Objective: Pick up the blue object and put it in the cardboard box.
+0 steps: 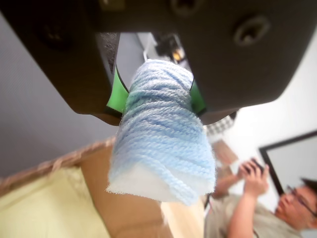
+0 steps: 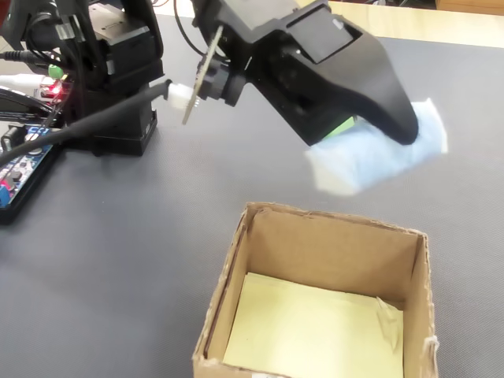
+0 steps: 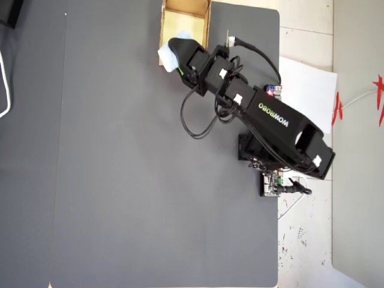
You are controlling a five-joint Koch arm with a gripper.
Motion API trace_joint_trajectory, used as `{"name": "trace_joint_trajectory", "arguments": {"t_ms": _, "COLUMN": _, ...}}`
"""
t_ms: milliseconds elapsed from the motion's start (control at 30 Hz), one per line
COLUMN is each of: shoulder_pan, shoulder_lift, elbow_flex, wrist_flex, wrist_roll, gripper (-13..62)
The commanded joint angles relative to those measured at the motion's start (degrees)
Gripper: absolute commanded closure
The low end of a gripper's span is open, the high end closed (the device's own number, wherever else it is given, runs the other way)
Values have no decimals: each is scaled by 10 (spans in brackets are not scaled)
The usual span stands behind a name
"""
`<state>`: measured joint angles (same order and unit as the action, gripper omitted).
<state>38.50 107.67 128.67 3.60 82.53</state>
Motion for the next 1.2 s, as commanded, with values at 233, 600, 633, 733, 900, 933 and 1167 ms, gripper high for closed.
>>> {"name": "trace_joint_trajectory", "arguments": {"t_ms": 233, "shoulder_pan": 73, "shoulder_lift": -21, "elbow_flex": -54, "wrist_flex": -36, "wrist_roll": 16, "gripper": 345}}
{"name": "trace_joint_trajectory", "arguments": {"t_ms": 600, "shoulder_pan": 76, "shoulder_lift": -37, "elbow_flex": -66, "wrist_flex": 1, "wrist_roll": 18, "gripper": 168}}
{"name": "trace_joint_trajectory", "arguments": {"t_ms": 633, "shoulder_pan": 76, "shoulder_lift": -35, "elbow_flex": -64, "wrist_flex": 1, "wrist_roll": 18, "gripper": 168}}
{"name": "trace_joint_trajectory", "arguments": {"t_ms": 733, "shoulder_pan": 64, "shoulder_lift": -18, "elbow_flex": -54, "wrist_flex": 0, "wrist_roll": 20, "gripper": 168}}
{"name": "trace_joint_trajectory", "arguments": {"t_ms": 900, "shoulder_pan": 4, "shoulder_lift": 40, "elbow_flex": 20, "wrist_flex": -77, "wrist_roll": 52, "gripper": 168}}
{"name": "trace_joint_trajectory", "arguments": {"t_ms": 933, "shoulder_pan": -11, "shoulder_lift": 51, "elbow_flex": 36, "wrist_flex": -90, "wrist_roll": 57, "gripper": 168}}
{"name": "trace_joint_trajectory", "arguments": {"t_ms": 1167, "shoulder_pan": -104, "shoulder_lift": 120, "elbow_flex": 133, "wrist_flex": -145, "wrist_roll": 79, "gripper": 160}}
